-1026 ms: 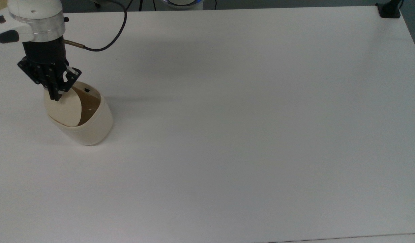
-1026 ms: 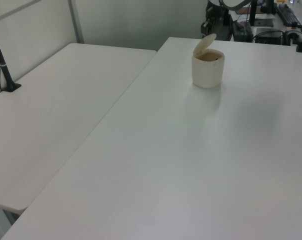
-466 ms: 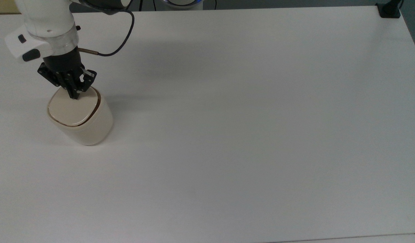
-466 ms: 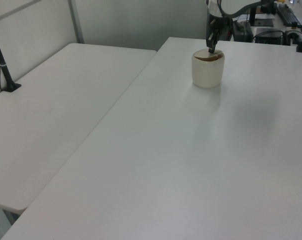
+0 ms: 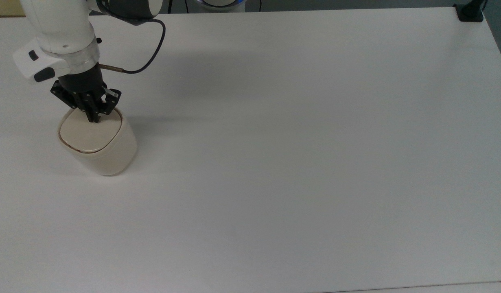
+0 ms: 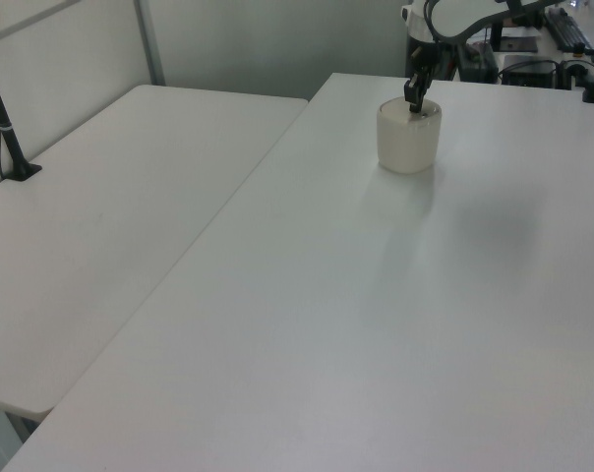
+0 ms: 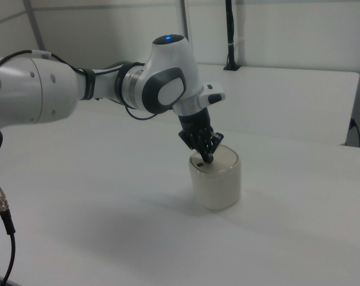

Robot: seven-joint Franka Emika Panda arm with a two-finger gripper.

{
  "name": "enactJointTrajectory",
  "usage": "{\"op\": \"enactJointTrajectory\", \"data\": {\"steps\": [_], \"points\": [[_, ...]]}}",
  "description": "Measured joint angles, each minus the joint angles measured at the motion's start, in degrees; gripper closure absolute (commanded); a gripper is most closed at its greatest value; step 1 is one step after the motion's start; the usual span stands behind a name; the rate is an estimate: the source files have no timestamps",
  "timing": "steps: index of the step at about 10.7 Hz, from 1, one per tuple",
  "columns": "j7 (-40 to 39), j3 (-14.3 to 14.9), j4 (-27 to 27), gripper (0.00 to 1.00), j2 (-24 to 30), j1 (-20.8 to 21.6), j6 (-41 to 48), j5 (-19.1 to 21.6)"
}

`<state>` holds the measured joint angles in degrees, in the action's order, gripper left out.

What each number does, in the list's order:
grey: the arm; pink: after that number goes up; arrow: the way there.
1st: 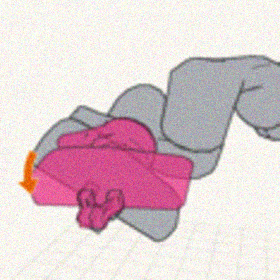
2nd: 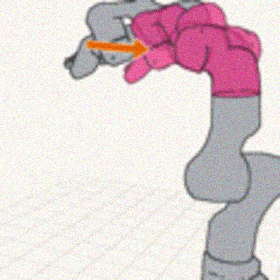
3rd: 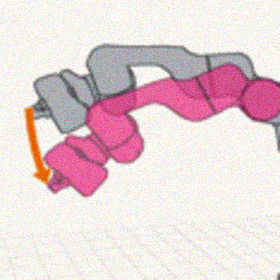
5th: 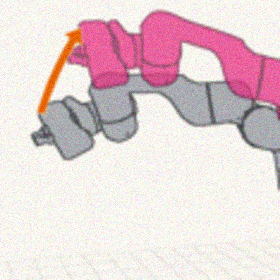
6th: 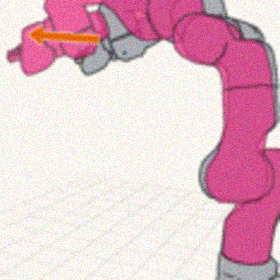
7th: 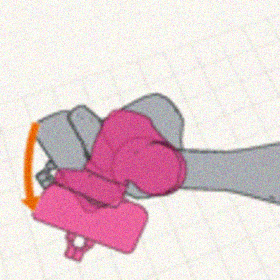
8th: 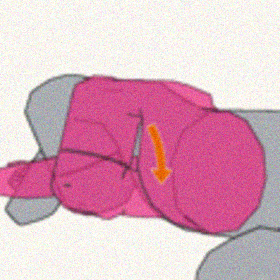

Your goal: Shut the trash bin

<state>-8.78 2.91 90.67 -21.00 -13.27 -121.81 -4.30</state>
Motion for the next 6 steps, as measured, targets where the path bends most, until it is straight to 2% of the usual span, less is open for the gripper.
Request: {"op": "enactJointTrajectory", "data": {"steps": [3, 6], "points": [[0.0, -0.2, -3.4, 0.87, 0.6, 2.1, 5.9, 0.0], [1.7, -0.4, -5.9, 0.87, 5.3, 8.6, 16.3, 0.0]]}}
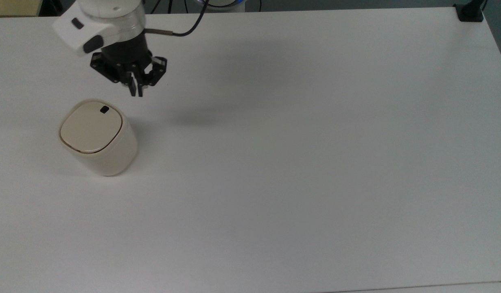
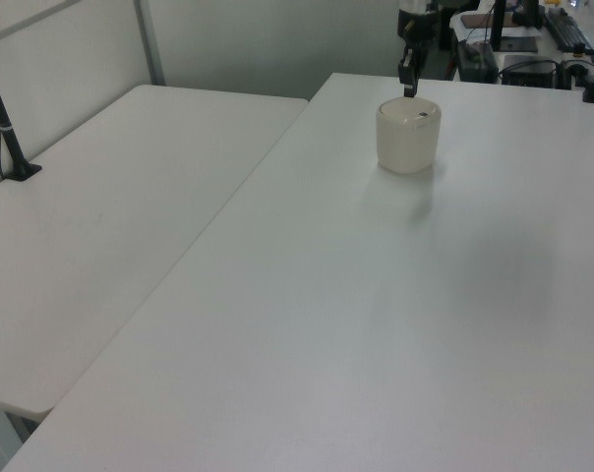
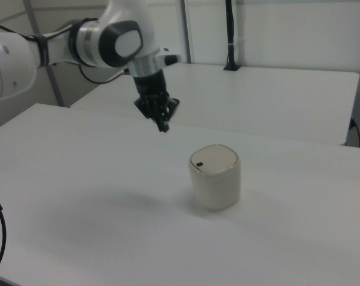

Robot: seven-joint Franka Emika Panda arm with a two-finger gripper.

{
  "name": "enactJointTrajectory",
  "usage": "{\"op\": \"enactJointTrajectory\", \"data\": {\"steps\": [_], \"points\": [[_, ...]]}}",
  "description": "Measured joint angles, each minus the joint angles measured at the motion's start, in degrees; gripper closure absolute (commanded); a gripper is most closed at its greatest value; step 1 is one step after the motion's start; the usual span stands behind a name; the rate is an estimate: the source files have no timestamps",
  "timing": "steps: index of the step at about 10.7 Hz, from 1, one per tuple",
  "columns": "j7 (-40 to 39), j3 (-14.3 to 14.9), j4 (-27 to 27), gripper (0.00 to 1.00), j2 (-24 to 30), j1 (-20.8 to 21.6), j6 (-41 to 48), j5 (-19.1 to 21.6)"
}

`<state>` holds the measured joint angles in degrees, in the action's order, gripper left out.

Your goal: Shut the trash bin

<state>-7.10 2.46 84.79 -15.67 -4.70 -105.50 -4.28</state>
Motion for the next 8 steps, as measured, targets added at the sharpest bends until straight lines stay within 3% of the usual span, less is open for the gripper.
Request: {"op": "enactJointTrajectory", "data": {"steps": [2, 5, 7, 8], "points": [[1.8, -0.1, 0.0, 0.87, 1.9, 3.9, 4.1, 0.0], [5.2, -0.4, 0.1, 0.82, 5.1, 5.9, 9.4, 0.0], [8.4, -1.1, 0.4, 0.21, 6.5, 7.3, 11.6, -0.3], [9.0, -1.2, 0.6, 0.03, 6.7, 7.8, 11.9, -0.3]]}}
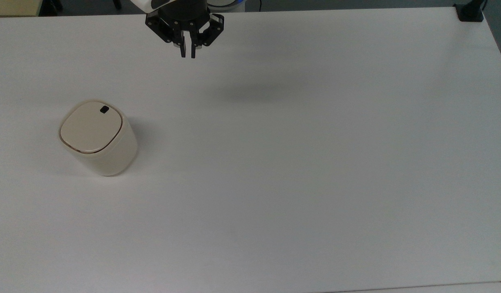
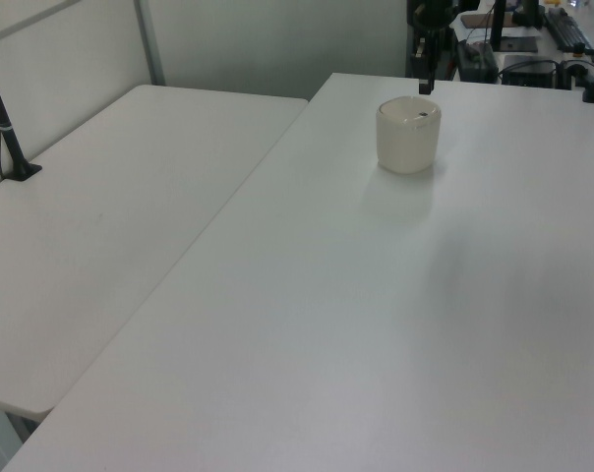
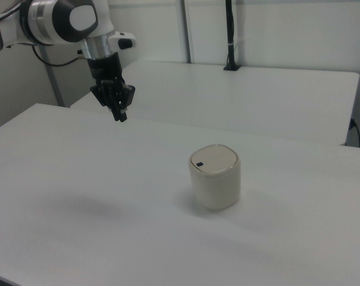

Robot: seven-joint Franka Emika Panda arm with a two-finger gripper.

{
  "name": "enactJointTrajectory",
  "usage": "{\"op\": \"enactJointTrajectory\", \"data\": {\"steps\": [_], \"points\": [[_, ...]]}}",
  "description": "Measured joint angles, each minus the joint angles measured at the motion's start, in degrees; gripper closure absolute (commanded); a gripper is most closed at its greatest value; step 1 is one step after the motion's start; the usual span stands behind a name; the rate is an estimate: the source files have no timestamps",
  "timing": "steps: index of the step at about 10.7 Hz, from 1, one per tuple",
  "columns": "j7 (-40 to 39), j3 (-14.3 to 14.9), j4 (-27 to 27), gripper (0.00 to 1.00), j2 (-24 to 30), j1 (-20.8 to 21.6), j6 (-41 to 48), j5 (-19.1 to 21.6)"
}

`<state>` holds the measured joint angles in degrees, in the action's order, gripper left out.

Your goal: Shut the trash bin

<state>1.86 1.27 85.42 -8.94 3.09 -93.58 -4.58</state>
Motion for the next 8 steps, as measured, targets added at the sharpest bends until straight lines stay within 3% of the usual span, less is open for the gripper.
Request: {"op": "enactJointTrajectory", "data": {"steps": [8], "points": [[0.2, 0.2, 0.8, 0.00, 0.0, -0.2, 0.1, -0.5]]}}
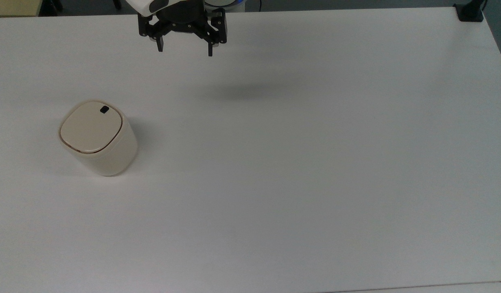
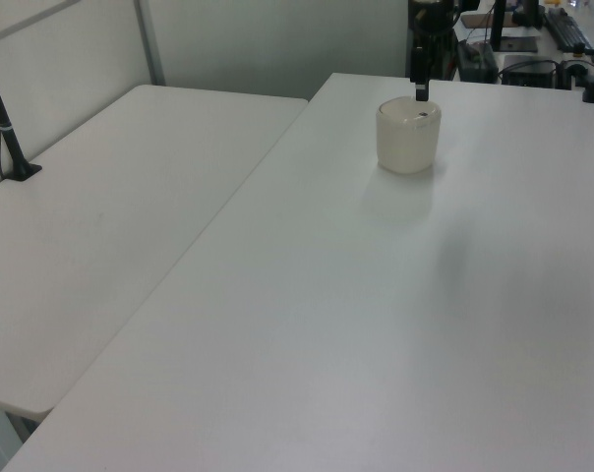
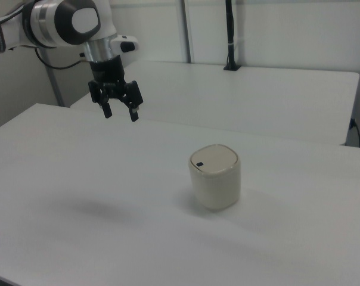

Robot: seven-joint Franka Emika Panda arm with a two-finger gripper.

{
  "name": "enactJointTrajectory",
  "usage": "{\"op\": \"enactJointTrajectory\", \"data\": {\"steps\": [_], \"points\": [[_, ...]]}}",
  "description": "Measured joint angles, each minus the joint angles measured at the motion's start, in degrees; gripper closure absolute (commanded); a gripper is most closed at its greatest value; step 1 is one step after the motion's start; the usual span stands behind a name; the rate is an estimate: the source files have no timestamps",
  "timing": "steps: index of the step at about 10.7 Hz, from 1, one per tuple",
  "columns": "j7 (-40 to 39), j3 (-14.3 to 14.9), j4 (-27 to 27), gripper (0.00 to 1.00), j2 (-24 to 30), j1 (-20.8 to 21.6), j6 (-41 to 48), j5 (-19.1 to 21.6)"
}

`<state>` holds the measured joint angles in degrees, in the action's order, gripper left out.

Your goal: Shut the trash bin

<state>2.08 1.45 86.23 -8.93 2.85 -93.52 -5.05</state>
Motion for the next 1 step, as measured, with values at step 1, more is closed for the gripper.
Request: {"op": "enactJointTrajectory", "data": {"steps": [1], "points": [[0.0, 0.0, 0.0, 0.00, 0.0, -0.2, 0.0, 0.0]]}}
